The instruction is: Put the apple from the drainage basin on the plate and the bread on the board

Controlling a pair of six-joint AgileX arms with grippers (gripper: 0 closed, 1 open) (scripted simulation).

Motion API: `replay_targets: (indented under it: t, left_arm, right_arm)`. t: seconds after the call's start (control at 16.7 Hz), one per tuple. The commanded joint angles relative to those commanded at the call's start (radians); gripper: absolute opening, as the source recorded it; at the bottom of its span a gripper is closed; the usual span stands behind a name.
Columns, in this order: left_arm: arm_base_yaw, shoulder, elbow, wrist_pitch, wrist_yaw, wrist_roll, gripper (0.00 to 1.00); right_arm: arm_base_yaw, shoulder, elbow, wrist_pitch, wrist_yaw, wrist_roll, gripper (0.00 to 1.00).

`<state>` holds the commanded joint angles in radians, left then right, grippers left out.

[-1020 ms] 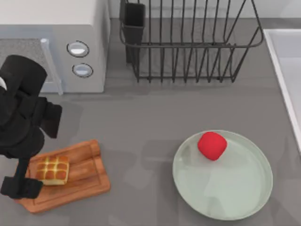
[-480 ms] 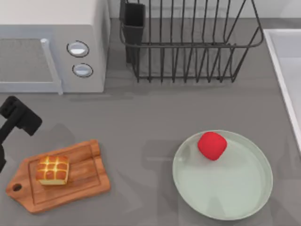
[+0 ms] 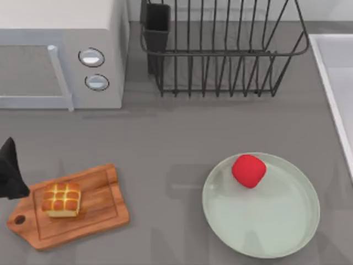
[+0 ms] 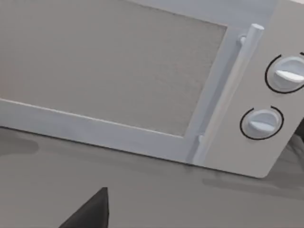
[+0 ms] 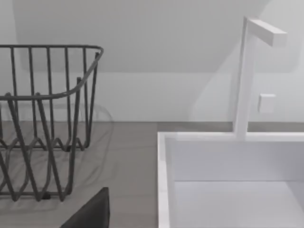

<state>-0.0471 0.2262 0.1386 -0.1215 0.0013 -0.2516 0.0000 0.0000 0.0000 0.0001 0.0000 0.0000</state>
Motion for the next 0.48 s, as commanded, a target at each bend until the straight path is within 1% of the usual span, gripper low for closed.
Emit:
replay_targets:
  t: [0.12, 0.24, 0.36, 0.48]
  left_arm:
    - [0.022, -0.110, -0.063, 0.056, -0.001, 0.122, 1.00]
    - [0.037, -0.185, -0.110, 0.097, -0.001, 0.205, 1.00]
    - [0.046, -0.221, -0.135, 0.119, -0.001, 0.246, 1.00]
    - [0.047, -0.226, -0.139, 0.121, -0.001, 0.252, 1.00]
  right_arm:
    - [0.000, 0.000, 0.000, 0.000, 0.000, 0.000, 1.00]
    - [0.000, 0.000, 0.000, 0.000, 0.000, 0.000, 1.00]
    - [0.000, 0.000, 0.000, 0.000, 0.000, 0.000, 1.00]
    - [0.000, 0.000, 0.000, 0.000, 0.000, 0.000, 1.00]
